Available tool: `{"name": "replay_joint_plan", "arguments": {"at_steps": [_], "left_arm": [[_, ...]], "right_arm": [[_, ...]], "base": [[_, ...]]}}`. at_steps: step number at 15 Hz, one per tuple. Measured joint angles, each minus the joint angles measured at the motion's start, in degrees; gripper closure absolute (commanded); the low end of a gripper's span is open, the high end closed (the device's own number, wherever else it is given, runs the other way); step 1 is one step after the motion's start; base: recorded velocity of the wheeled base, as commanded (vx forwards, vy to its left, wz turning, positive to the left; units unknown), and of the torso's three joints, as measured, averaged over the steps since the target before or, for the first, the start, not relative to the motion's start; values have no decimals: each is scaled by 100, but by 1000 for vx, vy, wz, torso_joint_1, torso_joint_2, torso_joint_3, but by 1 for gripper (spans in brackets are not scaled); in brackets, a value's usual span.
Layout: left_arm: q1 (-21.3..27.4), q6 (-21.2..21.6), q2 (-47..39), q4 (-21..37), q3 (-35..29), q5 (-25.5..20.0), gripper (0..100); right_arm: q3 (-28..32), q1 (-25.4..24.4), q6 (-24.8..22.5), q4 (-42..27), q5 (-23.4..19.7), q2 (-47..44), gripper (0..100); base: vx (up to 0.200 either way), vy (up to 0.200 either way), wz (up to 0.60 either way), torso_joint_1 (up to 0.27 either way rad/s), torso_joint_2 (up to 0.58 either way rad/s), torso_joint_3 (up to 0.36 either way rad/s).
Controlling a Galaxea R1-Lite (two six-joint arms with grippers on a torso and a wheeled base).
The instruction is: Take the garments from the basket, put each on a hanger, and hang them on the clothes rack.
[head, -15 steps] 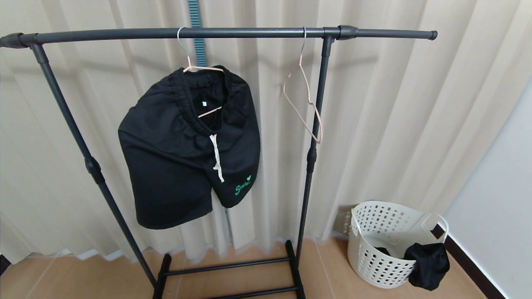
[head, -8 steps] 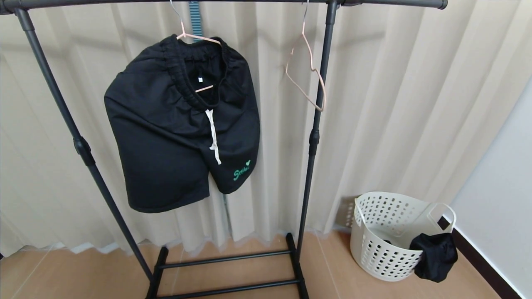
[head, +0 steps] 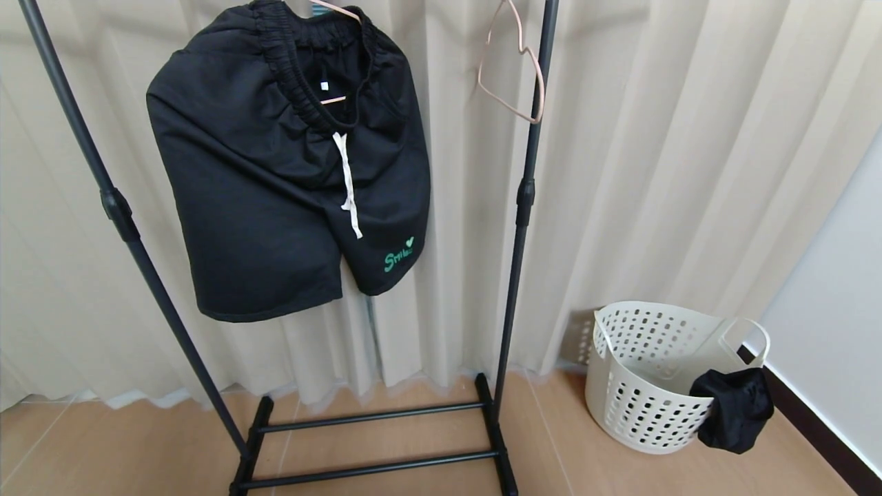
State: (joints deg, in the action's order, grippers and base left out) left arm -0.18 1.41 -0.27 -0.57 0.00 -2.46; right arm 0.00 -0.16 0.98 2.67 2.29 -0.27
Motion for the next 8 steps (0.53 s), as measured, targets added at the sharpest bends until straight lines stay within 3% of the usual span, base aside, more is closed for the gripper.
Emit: {"name": "replay_joint_plan", "arguments": {"at_steps": [2, 8], "left_arm": [[2, 0, 0, 0, 0, 1, 0], [5, 0, 0, 0, 0, 0, 0]], "right_arm": [[0, 2, 0, 1, 0, 0, 0], [0, 2, 0, 6, -2, 0, 0]], "base": [[0, 0, 0, 1, 33, 28], [0, 0, -600, 2, 6, 6]]}}
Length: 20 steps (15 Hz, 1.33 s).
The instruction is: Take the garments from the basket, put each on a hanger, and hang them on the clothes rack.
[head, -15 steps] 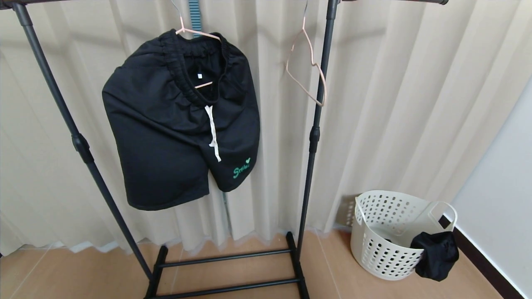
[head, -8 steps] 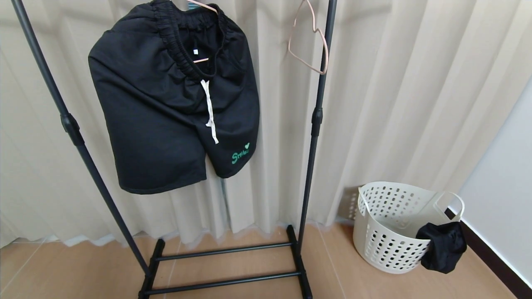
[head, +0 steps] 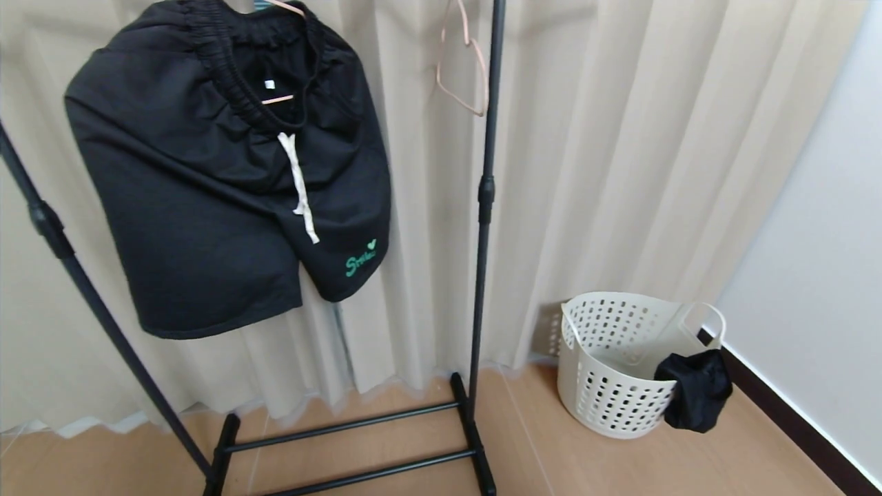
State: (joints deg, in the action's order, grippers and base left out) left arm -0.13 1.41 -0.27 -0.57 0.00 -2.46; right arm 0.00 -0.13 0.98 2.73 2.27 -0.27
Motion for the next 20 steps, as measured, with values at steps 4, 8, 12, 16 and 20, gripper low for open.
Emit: {"name": "replay_joint_plan", "arguments": {"at_steps": [4, 8, 12, 16, 20], "left_arm": [[-5, 33, 0, 9, 0, 0, 0], [-5, 35, -2, 4, 0, 0, 0], [0, 35, 0, 6, 0, 0, 0], [-5, 35, -2, 6, 0, 0, 0], [-5, 35, 0, 9, 0, 0, 0]], "right_arm": [[0, -2, 0, -2, 2, 0, 0], [0, -5, 0, 0, 2, 0, 0], [0, 0, 0, -6, 2, 0, 0], [0, -2, 0, -2, 2, 0, 0], [0, -5, 0, -5, 2, 0, 0]], "base": [[0, -200, 0, 0, 0, 2], [0, -200, 0, 1, 2, 2], [0, -200, 0, 2, 2, 2], [0, -200, 0, 1, 1, 5], [0, -200, 0, 2, 1, 5]]}}
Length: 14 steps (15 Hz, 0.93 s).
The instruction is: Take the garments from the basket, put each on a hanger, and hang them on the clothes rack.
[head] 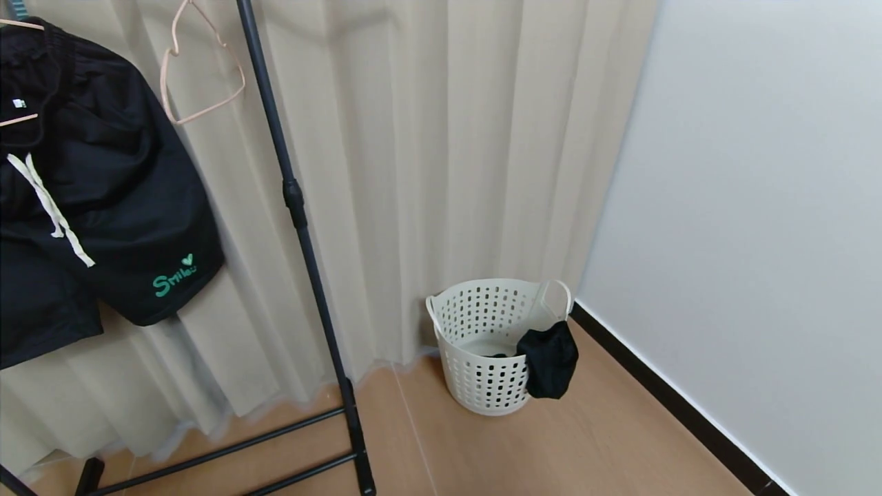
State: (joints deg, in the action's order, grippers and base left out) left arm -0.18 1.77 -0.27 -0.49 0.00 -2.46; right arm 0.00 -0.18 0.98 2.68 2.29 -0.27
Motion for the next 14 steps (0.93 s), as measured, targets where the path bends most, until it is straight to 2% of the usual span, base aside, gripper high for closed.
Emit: {"name": "replay_joint_plan", "arguments": {"at_steps": [10, 14], "left_arm": [[5, -2, -2, 0, 0, 0, 0], [5, -10, -2, 0, 0, 9, 0]], "right_arm": [[0, 2, -2, 5, -2, 0, 0], [0, 2, 0, 0, -2, 0, 0]], "base": [[200, 0, 0, 1, 0, 4], [0, 0, 0, 0, 0, 0]]}}
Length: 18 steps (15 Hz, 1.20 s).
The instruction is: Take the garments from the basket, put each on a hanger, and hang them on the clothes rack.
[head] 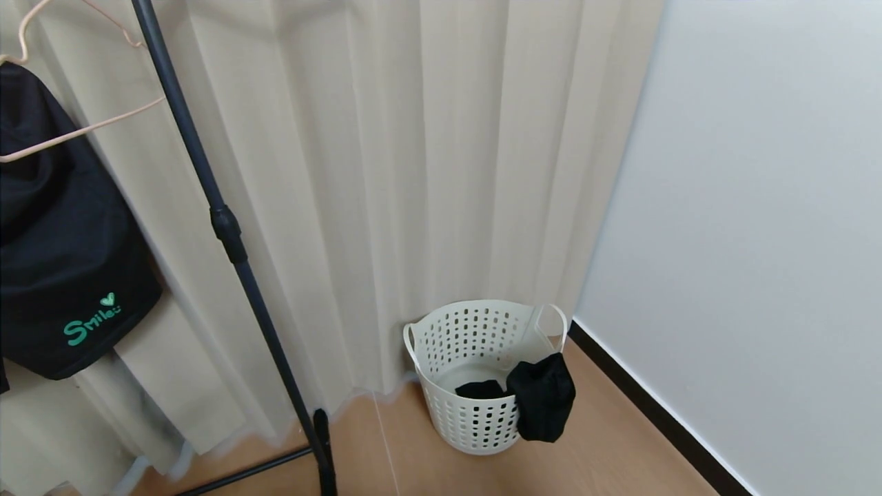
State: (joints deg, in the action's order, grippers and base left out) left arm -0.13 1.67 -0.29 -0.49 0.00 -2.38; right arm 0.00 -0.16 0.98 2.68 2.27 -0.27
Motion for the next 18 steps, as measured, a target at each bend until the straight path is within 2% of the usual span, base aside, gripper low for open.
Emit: {"name": "replay_joint_plan", "arguments": {"at_steps": [7, 18], "left_arm": [[0, 0, 2, -2, 0, 0, 0], [0, -1, 2, -2, 0, 0, 0]], "right_arm": [[0, -2, 0, 2, 2, 0, 0], [0, 0, 0, 0, 2, 0, 0]], "base": [[0, 0, 0, 0, 0, -14], [0, 0, 0, 2, 1, -187]]}}
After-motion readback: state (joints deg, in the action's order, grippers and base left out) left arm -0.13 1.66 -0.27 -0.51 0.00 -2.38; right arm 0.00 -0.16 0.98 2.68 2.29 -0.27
